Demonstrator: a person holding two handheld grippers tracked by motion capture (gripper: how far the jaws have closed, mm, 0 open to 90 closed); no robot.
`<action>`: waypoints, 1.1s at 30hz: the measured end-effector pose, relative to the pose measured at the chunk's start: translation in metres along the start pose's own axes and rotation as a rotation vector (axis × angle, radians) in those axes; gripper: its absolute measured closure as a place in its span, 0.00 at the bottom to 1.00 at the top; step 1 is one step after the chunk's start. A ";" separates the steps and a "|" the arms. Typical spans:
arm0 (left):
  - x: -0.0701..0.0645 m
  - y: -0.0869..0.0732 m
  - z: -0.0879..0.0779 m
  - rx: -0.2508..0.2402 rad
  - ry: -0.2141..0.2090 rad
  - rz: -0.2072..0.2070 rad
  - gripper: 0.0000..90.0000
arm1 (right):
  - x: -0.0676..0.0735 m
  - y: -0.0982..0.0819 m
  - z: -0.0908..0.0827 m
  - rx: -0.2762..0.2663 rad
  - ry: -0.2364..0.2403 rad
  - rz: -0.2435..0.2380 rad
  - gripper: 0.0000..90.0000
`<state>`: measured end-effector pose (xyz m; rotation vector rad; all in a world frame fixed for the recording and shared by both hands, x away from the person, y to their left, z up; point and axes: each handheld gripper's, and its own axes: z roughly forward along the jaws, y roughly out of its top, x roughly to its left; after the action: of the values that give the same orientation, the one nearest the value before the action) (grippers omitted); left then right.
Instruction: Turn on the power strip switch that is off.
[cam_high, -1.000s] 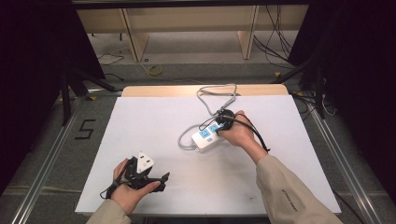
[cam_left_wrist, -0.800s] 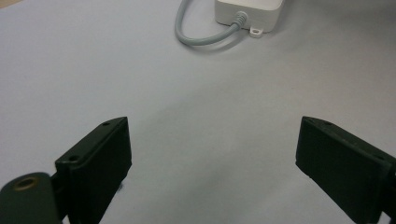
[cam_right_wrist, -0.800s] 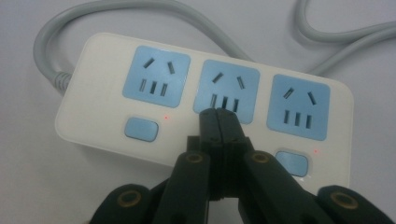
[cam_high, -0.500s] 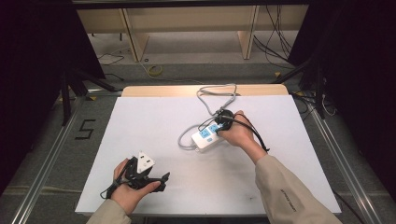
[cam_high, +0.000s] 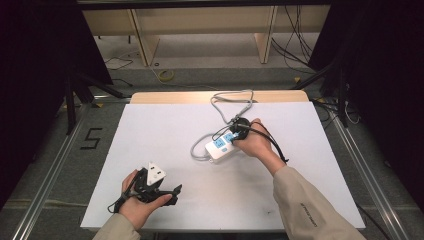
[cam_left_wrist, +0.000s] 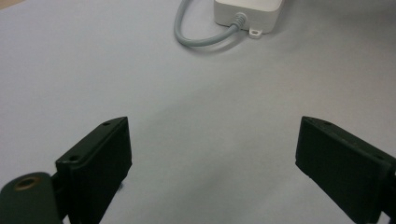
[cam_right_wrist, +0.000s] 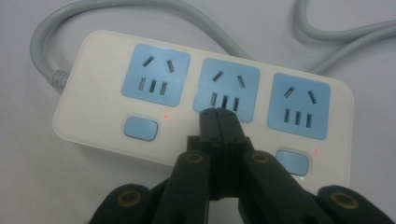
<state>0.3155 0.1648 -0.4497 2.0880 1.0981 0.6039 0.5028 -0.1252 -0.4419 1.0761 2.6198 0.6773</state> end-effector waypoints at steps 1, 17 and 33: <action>0.000 0.000 0.000 0.000 0.000 0.000 0.11 | 0.000 0.000 0.000 -0.001 0.002 0.001 1.00; 0.001 0.000 0.001 -0.003 -0.001 -0.003 0.11 | 0.001 -0.001 0.000 -0.009 -0.006 0.003 1.00; 0.001 0.000 0.001 0.001 -0.002 -0.002 0.12 | 0.001 -0.002 -0.001 -0.026 -0.010 0.012 1.00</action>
<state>0.3166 0.1654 -0.4507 2.0875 1.0993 0.6011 0.5008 -0.1260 -0.4419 1.0860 2.5913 0.7049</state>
